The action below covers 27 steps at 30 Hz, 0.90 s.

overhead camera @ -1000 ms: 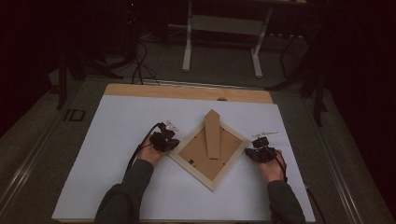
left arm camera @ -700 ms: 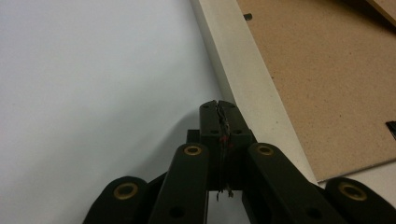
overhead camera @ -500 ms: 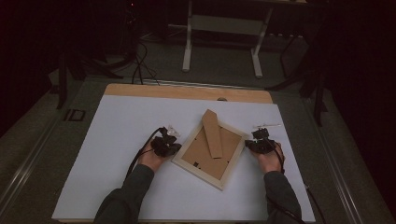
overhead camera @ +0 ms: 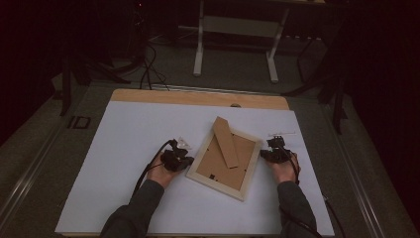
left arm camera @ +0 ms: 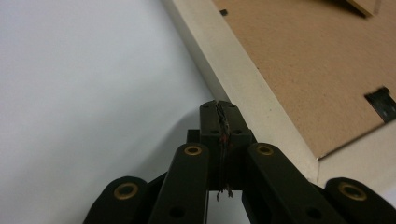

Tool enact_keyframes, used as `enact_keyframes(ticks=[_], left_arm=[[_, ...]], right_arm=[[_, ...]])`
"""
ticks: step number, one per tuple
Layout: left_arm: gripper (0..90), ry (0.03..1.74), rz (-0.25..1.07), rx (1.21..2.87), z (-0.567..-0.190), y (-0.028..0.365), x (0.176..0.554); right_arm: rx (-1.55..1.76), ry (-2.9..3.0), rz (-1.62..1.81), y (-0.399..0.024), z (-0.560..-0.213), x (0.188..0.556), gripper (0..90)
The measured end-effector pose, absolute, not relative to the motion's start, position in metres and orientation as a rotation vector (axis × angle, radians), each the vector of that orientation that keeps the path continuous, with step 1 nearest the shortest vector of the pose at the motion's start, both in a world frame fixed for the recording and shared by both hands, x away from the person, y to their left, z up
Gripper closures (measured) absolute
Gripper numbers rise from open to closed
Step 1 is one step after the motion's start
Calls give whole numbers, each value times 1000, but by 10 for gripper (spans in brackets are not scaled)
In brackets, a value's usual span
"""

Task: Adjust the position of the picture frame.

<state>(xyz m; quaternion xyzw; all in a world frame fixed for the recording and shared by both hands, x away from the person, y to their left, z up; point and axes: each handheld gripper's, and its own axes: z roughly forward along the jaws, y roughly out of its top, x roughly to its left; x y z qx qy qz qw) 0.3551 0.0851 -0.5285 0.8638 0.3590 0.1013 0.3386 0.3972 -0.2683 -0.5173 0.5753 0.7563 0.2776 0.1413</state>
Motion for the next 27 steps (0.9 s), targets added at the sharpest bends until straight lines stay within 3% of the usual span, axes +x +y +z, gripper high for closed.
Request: enact_keyframes(ticks=[8,27], left_arm=[[900,865,250,2298,-527,76,336],[900,907,196,2278,-527,69,304]], right_arm=[[1635,2209,789,-259,-517,401,900],[1655,2228,793,-241,-516,407,900]])
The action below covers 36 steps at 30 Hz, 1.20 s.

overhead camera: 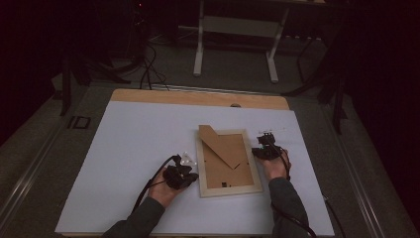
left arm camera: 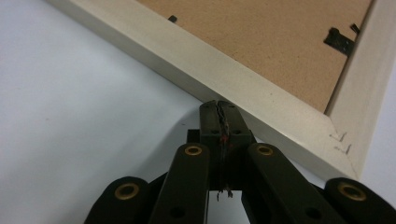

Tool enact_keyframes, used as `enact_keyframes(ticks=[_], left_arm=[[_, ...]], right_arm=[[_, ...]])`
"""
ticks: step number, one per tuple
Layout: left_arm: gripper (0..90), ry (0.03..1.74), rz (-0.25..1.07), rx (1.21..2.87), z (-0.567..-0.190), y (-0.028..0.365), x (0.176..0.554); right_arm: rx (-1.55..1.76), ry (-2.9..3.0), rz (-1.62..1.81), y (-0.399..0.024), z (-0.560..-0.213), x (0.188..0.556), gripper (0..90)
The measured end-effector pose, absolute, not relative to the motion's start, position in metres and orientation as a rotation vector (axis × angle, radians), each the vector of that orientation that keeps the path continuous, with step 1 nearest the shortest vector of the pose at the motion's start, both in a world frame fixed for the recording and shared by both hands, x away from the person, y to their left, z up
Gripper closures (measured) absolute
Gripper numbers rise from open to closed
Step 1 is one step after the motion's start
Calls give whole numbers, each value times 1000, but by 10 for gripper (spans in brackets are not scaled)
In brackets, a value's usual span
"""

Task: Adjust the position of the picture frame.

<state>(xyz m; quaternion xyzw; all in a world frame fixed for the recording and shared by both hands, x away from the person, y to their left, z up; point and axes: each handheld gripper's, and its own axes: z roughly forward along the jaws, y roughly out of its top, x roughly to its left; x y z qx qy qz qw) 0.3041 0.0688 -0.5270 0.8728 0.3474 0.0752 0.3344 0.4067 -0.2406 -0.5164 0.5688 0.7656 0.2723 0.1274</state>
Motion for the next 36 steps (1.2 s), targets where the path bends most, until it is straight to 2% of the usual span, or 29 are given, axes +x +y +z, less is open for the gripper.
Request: enact_keyframes(ticks=[11,18,36], left_arm=[[900,900,187,2283,-527,65,289],[900,821,171,2305,-528,60,273],[900,831,136,2246,-532,66,258]], right_arm=[[1607,2249,760,-226,-515,410,900],[1582,2252,765,-216,-516,412,900],[1537,2262,781,-192,-518,418,900]])
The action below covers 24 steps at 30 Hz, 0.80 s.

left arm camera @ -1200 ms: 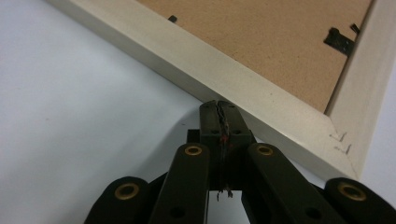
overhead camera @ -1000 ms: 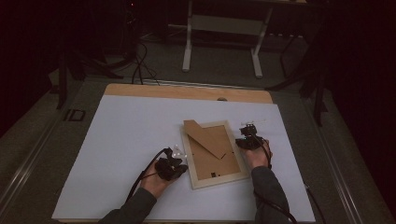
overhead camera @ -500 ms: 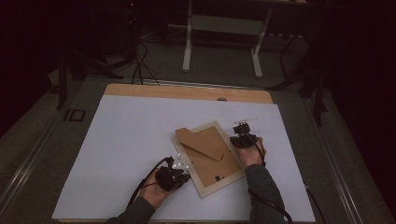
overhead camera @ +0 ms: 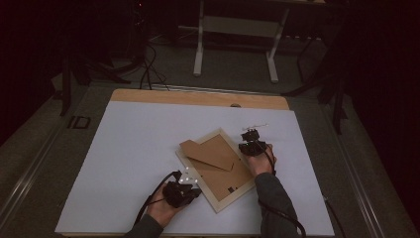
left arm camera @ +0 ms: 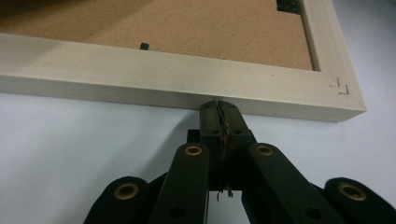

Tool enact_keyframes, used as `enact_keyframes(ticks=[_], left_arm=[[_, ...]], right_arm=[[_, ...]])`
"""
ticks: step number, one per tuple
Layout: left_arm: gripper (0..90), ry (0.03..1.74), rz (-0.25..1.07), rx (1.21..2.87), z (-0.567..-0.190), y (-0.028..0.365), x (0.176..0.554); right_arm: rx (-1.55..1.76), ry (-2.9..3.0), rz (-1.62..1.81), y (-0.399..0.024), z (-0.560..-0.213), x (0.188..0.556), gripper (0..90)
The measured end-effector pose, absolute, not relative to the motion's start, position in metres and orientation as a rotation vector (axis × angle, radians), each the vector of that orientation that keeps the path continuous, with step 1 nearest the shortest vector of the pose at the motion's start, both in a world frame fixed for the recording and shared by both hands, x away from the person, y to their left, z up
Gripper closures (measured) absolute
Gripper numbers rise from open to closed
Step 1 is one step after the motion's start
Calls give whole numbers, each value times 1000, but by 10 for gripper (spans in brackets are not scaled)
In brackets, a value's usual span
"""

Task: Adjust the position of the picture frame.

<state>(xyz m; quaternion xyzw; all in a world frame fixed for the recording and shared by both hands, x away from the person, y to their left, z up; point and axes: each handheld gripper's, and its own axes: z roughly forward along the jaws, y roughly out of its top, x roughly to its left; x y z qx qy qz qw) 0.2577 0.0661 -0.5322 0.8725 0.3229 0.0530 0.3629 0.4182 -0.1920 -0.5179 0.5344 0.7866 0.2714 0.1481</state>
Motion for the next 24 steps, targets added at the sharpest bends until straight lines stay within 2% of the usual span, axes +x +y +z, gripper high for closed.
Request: enact_keyframes(ticks=[14,24], left_arm=[[900,769,113,2224,-536,63,243],[900,758,125,2185,-527,73,243]], right_arm=[[1437,2303,752,-159,-518,426,900],[1349,2322,761,-160,-514,421,900]])
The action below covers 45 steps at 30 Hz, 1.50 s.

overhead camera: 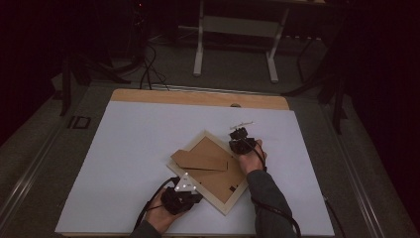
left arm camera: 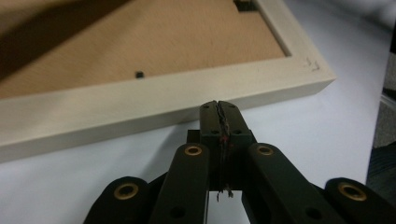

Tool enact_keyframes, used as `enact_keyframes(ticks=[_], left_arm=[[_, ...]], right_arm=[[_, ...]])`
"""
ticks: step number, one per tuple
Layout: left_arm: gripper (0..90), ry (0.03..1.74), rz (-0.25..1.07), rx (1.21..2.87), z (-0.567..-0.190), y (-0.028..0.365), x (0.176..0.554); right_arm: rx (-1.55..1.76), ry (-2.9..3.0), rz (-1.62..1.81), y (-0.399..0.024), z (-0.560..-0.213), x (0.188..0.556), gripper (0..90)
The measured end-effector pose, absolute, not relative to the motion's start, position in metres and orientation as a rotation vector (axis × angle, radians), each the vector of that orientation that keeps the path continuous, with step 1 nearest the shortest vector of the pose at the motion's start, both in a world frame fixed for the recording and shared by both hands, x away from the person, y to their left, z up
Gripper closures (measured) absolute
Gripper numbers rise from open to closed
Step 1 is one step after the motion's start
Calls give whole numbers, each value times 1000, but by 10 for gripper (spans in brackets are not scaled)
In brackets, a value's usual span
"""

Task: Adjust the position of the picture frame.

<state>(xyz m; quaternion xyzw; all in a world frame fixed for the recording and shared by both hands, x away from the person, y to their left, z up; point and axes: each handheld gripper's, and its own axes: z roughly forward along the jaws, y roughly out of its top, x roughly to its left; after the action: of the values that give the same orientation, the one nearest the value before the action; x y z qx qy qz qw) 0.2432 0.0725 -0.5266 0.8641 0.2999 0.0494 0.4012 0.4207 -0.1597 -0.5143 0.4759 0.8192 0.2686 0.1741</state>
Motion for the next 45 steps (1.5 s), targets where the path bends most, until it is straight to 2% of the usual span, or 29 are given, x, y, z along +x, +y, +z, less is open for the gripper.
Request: enact_keyframes(ticks=[13,24,33,45], left_arm=[[900,824,201,2044,-489,106,261],[900,883,278,2009,-471,126,286],[900,930,332,1981,-470,145,308],[900,1022,323,1959,-483,160,332]], right_arm=[[1244,2420,765,-176,-499,400,900],[1194,2475,735,-189,-496,377,900],[1182,2494,732,-205,-494,356,900],[1199,2507,734,-226,-495,330,900]])
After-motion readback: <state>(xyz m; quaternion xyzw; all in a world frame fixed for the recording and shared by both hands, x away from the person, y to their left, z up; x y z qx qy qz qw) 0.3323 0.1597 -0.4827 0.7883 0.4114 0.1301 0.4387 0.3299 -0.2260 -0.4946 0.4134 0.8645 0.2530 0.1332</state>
